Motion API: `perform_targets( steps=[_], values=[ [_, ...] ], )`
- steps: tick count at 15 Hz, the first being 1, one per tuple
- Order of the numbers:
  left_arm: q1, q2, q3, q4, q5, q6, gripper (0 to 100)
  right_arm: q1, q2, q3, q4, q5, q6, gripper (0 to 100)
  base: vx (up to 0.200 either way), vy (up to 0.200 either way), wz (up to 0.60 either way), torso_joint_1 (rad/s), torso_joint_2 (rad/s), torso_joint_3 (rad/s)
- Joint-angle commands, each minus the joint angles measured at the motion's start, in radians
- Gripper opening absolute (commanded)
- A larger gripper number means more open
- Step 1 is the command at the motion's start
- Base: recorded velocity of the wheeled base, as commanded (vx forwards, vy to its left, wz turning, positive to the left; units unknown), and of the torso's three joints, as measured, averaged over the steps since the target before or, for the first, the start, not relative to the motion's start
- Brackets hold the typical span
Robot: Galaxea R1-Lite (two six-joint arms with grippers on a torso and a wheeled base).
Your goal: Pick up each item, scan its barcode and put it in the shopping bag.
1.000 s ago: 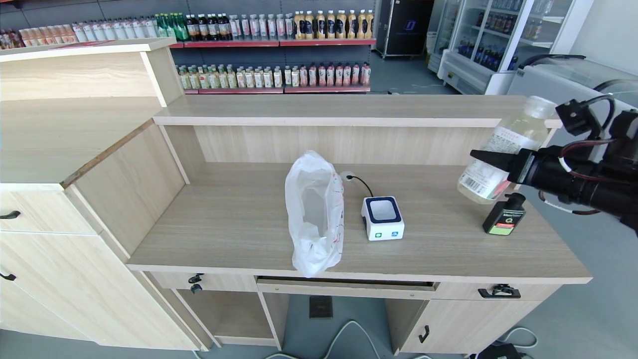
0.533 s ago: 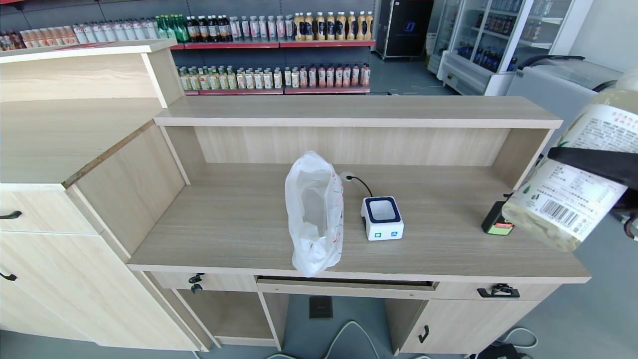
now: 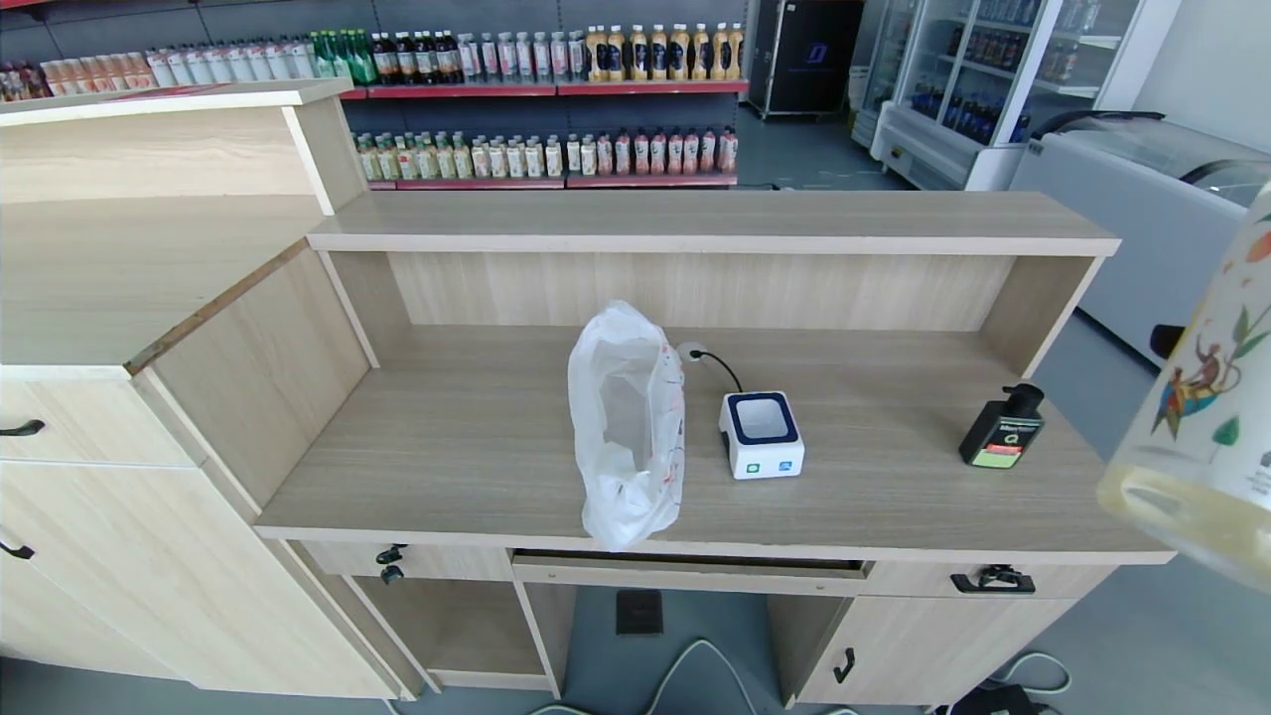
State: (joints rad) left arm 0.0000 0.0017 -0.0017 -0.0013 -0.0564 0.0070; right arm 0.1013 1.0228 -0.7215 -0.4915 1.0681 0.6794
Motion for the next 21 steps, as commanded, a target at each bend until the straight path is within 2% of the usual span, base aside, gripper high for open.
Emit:
perform_targets(
  steps=[1,3,21],
  values=[
    [0.000,0.000,0.000,0.000,0.000,0.001,100,0.008,-0.036,-0.001,0.001,0.023,0.025,0,0.000,0.000,0.00,0.000,0.00,0.000],
    [0.000,0.000,0.000,0.000,0.000,-0.001,100,0.023,-0.058,-0.001,0.001,0.044,0.069,0,0.000,0.000,0.00,0.000,0.00,0.000],
    [0.000,0.000,0.000,0.000,0.000,0.001,100,0.018,-0.144,0.050,0.017,0.061,0.060,0,0.000,0.000,0.00,0.000,0.00,0.000]
  ],
)
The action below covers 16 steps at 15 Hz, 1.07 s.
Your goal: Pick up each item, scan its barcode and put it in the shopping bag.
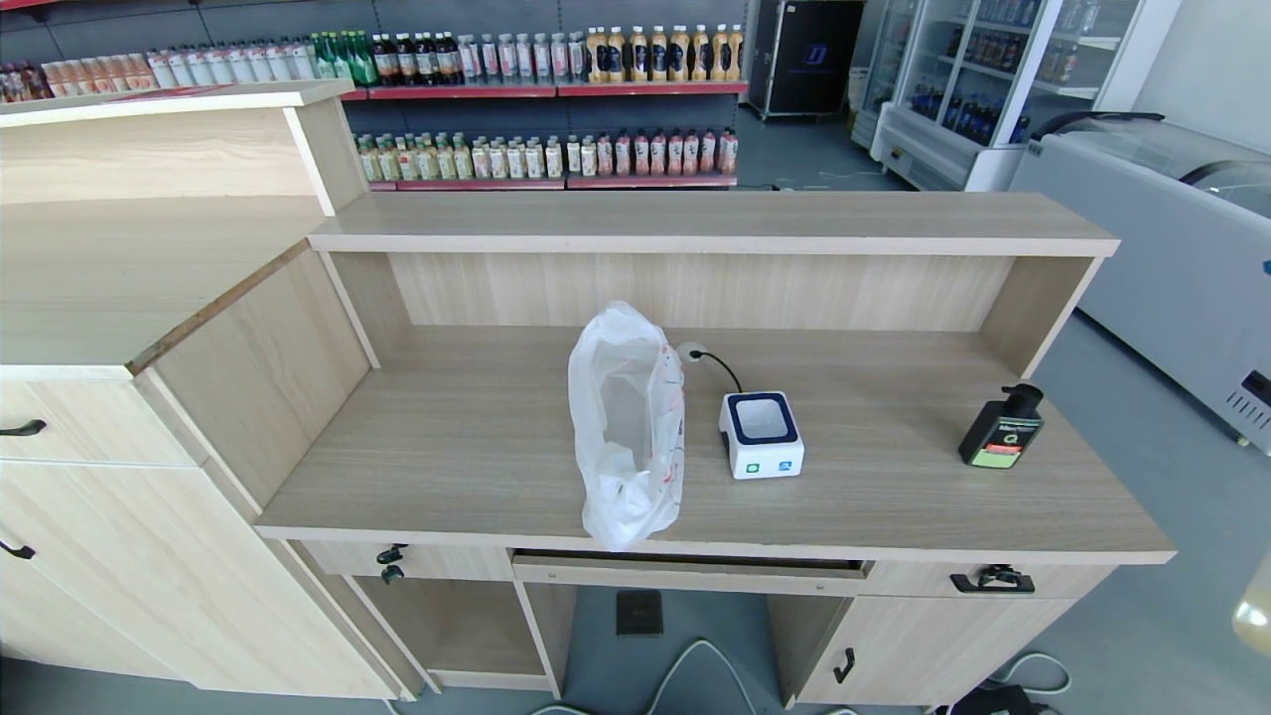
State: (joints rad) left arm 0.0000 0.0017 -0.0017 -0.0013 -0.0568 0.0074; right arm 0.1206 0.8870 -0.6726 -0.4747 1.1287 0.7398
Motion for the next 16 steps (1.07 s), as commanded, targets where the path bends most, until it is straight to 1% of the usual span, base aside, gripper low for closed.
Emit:
perform_targets(
  steps=[1,8,11,14,15,16],
  values=[
    [0.000,0.000,0.000,0.000,0.000,0.000,100,-0.001,-0.010,0.001,0.001,0.000,0.000,0,0.000,0.000,0.00,0.000,0.00,0.000],
    [0.000,0.000,0.000,0.000,0.000,-0.001,100,-0.010,-0.013,0.002,0.001,-0.001,-0.005,0,0.000,0.000,0.00,0.000,0.00,0.000],
    [0.000,0.000,0.000,0.000,0.000,0.000,100,-0.019,-0.005,0.021,0.002,-0.001,-0.056,0,0.000,0.000,0.00,0.000,0.00,0.000],
    [0.000,0.000,0.000,0.000,0.000,0.000,100,-0.024,0.000,0.030,0.002,-0.004,-0.073,0,0.000,0.000,0.00,0.000,0.00,0.000],
    [0.000,0.000,0.000,0.000,0.000,-0.001,100,-0.056,0.018,0.042,0.002,-0.004,-0.138,0,0.000,0.000,0.00,0.000,0.00,0.000],
    [0.000,0.000,0.000,0.000,0.000,-0.001,100,-0.095,0.049,0.051,0.002,-0.004,-0.241,0,0.000,0.000,0.00,0.000,0.00,0.000]
  ],
)
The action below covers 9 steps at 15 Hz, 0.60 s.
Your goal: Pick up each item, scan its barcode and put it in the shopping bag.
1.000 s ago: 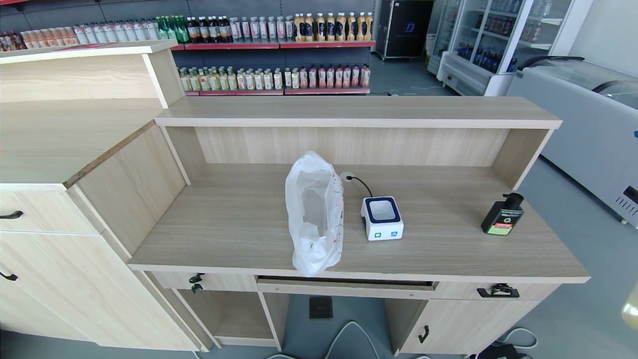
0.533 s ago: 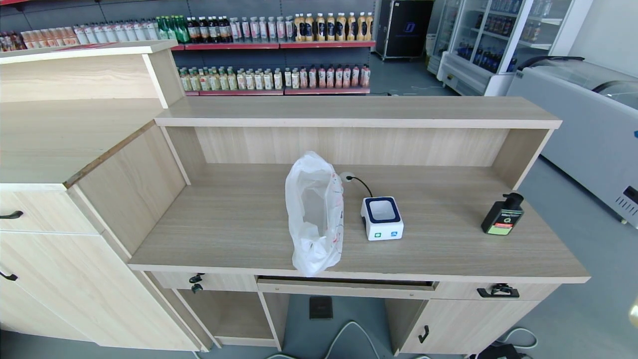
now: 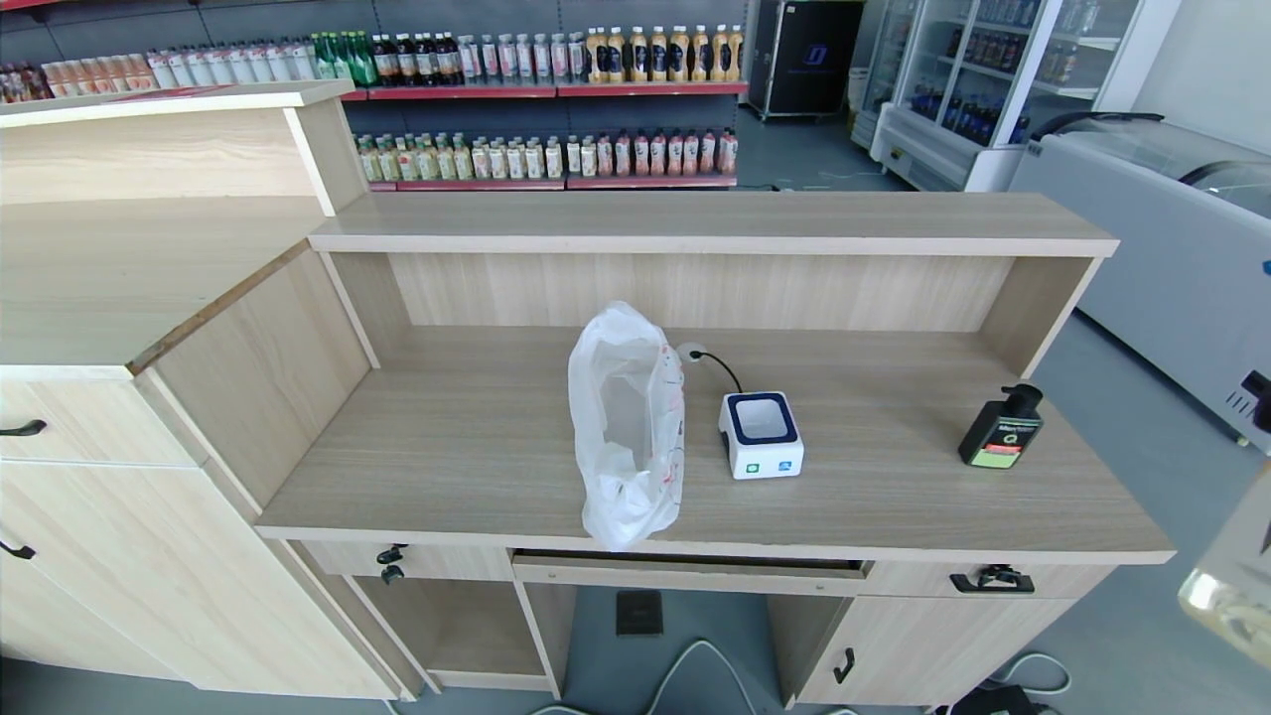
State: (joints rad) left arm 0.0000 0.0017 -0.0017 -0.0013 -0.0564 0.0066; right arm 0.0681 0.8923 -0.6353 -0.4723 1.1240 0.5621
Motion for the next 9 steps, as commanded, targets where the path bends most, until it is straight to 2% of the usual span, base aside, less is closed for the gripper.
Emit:
perform_targets(
  steps=[1,2,3,6,8,9],
  values=[
    [0.000,0.000,0.000,0.000,0.000,0.000,100,-0.090,0.088,0.025,0.000,-0.001,-0.196,0,0.000,0.000,0.00,0.000,0.00,0.000],
    [0.000,0.000,0.000,0.000,0.000,0.001,100,-0.140,0.140,0.029,0.000,-0.021,-0.350,0,0.000,0.000,0.00,0.000,0.00,0.000],
    [0.000,0.000,0.000,0.000,0.000,0.001,100,-0.186,0.206,0.031,0.001,-0.101,-0.515,0,0.000,0.000,0.00,0.000,0.00,0.000],
    [0.000,0.000,0.000,0.000,0.000,0.001,100,-0.266,0.353,0.023,-0.011,-0.426,-0.829,0,0.000,0.000,0.00,0.000,0.00,0.000],
    [0.000,0.000,0.000,0.000,0.000,0.000,100,-0.323,0.419,0.046,-0.120,-0.443,-0.941,0,0.000,0.000,0.00,0.000,0.00,0.000],
    [0.000,0.000,0.000,0.000,0.000,0.000,100,-0.360,0.458,0.051,-0.164,-0.444,-1.056,0,0.000,0.000,0.00,0.000,0.00,0.000]
  ],
)
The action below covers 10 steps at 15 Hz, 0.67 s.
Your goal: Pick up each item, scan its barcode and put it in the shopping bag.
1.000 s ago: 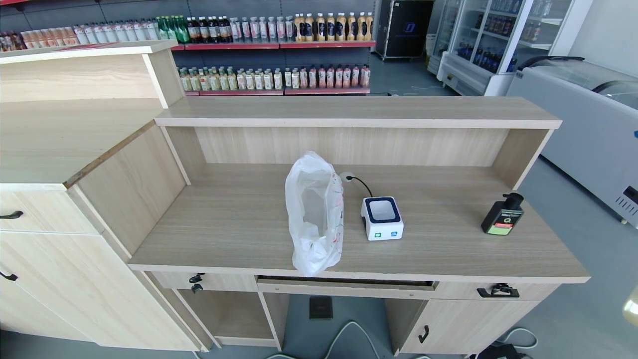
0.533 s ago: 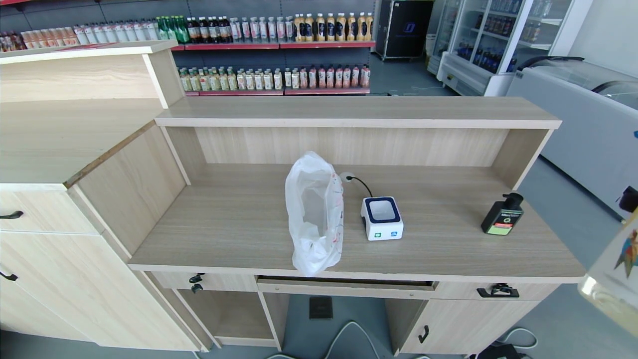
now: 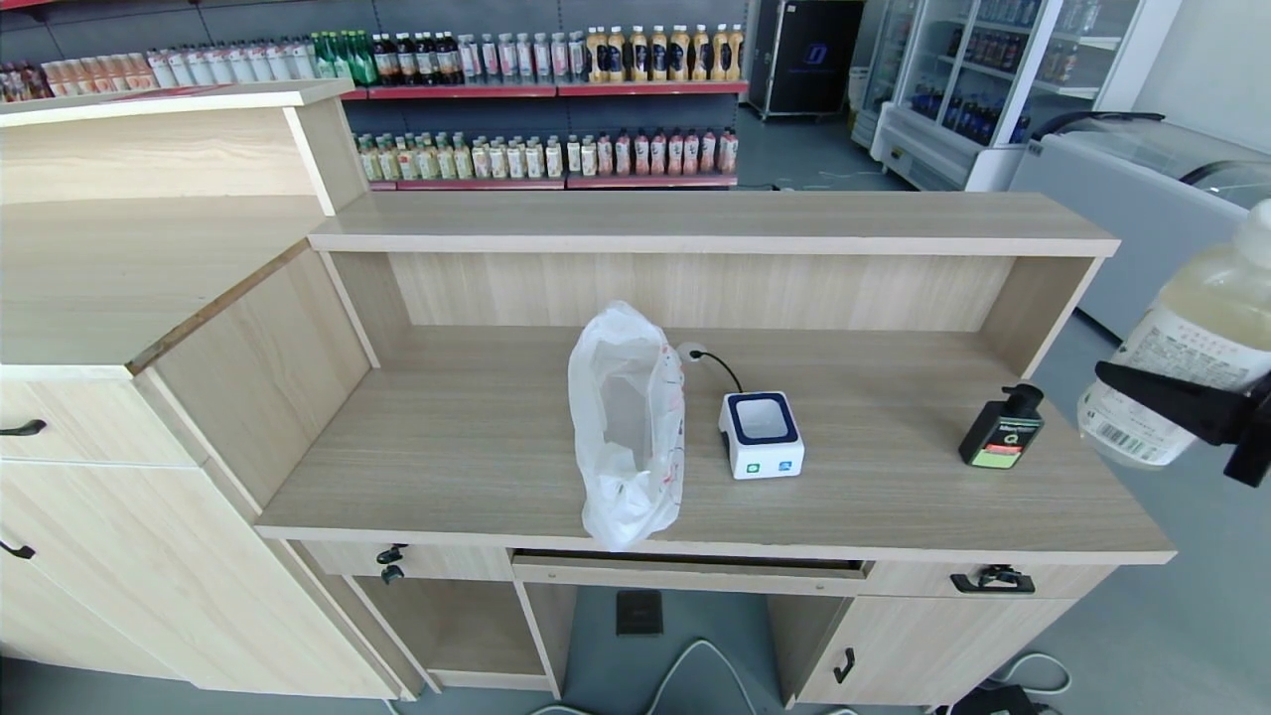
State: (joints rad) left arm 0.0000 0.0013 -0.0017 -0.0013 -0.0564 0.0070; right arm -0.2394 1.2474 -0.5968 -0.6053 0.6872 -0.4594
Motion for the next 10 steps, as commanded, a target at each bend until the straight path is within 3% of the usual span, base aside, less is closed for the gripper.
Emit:
perform_targets(
  steps=[1,3,6,10],
  values=[
    [0.000,0.000,0.000,0.000,0.000,-0.001,100,-0.084,0.122,0.011,-0.044,-0.006,-0.127,0,0.000,0.000,0.00,0.000,0.00,0.000],
    [0.000,0.000,0.000,0.000,0.000,-0.001,100,-0.190,0.175,-0.017,-0.047,0.025,-0.412,0,0.000,0.000,0.00,0.000,0.00,0.000],
    [0.000,0.000,0.000,0.000,0.000,0.001,100,-0.224,0.191,-0.024,-0.045,0.173,-0.530,0,0.000,0.000,0.00,0.000,0.00,0.000],
    [0.000,0.000,0.000,0.000,0.000,0.001,100,-0.279,0.188,-0.035,-0.036,0.336,-0.826,0,0.000,0.000,0.00,0.000,0.00,0.000]
  ],
)
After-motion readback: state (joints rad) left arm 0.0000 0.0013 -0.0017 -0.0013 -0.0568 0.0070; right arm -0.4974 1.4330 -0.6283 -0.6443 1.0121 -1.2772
